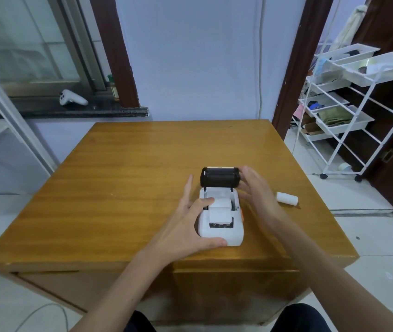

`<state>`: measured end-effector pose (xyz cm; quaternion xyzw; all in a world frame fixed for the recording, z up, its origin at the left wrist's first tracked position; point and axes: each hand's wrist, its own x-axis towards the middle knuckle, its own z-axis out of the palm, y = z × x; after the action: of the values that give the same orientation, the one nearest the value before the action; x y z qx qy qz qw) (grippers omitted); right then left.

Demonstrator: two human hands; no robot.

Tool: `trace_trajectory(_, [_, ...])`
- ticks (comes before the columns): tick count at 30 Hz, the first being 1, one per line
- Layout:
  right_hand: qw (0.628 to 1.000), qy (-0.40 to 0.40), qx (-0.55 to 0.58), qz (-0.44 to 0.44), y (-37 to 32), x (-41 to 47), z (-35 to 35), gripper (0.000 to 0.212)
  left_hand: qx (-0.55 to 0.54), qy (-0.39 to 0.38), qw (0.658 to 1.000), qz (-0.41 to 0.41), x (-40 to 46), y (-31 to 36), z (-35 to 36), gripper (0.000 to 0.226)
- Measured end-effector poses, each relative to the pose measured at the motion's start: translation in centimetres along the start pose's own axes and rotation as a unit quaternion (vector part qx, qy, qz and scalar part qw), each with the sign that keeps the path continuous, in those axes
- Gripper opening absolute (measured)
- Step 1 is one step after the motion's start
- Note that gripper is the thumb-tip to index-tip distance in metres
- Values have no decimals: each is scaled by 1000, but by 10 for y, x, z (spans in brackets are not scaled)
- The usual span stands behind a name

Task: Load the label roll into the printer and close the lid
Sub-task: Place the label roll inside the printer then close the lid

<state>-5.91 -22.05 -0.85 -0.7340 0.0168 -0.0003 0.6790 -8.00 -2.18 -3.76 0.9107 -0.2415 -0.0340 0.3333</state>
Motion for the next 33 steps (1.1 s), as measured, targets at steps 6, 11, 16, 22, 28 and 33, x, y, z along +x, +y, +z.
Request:
trace_trajectory(6, [998, 1, -20, -52, 6, -13, -4, 23, 5, -1, 1000, 8, 0, 0, 0, 91])
trace_trajectory(11, [998, 6, -19, -55, 9, -12, -4, 20, 10, 19, 999, 26, -2, -1, 1, 85])
trace_trajectory(16, [999, 5, -9, -44, 8, -13, -4, 20, 1, 54, 997, 61, -4, -5, 1, 78])
trace_trajectory(22, [1000, -5, -16, -25, 8, -18, -1, 18, 9, 79, 993, 82, -6, -7, 1, 81])
trace_trajectory(28, [999, -5, -22, -23, 11, -18, 0, 27, 24, 37, 997, 61, -4, -6, 0, 95])
trace_trajectory(33, [999, -38, -20, -7, 12, -22, -3, 33, 19, -27, 999, 35, -1, -7, 0, 105])
